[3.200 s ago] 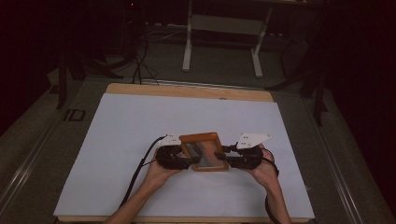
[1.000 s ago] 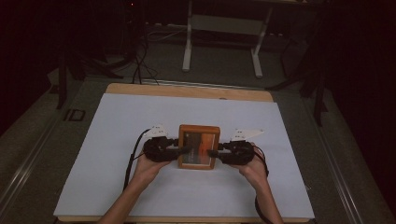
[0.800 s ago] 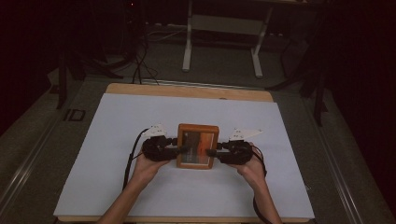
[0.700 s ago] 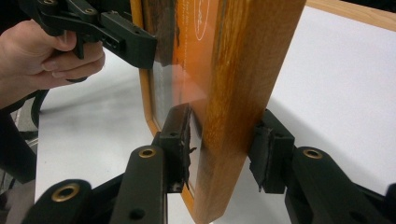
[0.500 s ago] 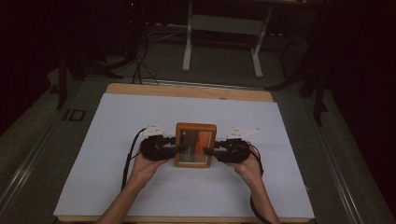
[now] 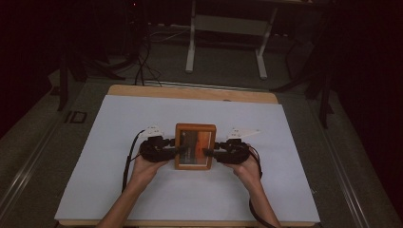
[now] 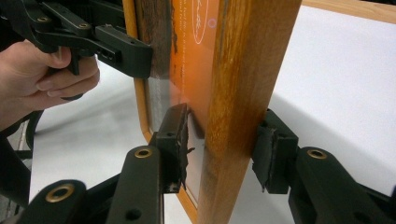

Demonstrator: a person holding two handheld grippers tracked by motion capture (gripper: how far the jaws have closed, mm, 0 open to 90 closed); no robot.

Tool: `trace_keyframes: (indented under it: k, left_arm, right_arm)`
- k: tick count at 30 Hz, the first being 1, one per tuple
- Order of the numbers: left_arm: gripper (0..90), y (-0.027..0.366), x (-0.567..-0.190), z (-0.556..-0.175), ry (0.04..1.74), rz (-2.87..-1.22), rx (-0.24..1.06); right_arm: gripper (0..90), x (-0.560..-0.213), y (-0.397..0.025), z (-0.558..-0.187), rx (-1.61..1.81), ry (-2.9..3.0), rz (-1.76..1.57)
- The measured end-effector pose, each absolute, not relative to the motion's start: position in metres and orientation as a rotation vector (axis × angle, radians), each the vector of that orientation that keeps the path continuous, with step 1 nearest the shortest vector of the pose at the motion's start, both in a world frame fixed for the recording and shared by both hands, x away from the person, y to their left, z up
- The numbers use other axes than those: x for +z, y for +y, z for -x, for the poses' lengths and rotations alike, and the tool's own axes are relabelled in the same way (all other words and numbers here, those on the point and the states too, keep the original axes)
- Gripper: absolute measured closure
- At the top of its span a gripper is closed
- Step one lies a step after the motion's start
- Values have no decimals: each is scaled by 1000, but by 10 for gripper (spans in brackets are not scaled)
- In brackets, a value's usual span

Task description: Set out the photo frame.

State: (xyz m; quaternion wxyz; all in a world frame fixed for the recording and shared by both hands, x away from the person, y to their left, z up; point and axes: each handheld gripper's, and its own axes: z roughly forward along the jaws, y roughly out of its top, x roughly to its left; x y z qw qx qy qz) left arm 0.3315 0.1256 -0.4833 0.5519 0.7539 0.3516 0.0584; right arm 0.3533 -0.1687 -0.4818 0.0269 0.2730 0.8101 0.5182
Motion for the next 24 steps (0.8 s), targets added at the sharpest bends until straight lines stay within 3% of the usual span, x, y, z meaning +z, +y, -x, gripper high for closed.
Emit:
trace_keyframes:
  k: [24]
  left_arm:
    - [553,133,-500,-342,850,-1774,100]
  right_arm:
    - [585,-493,-159,-358,1571,2495,-912]
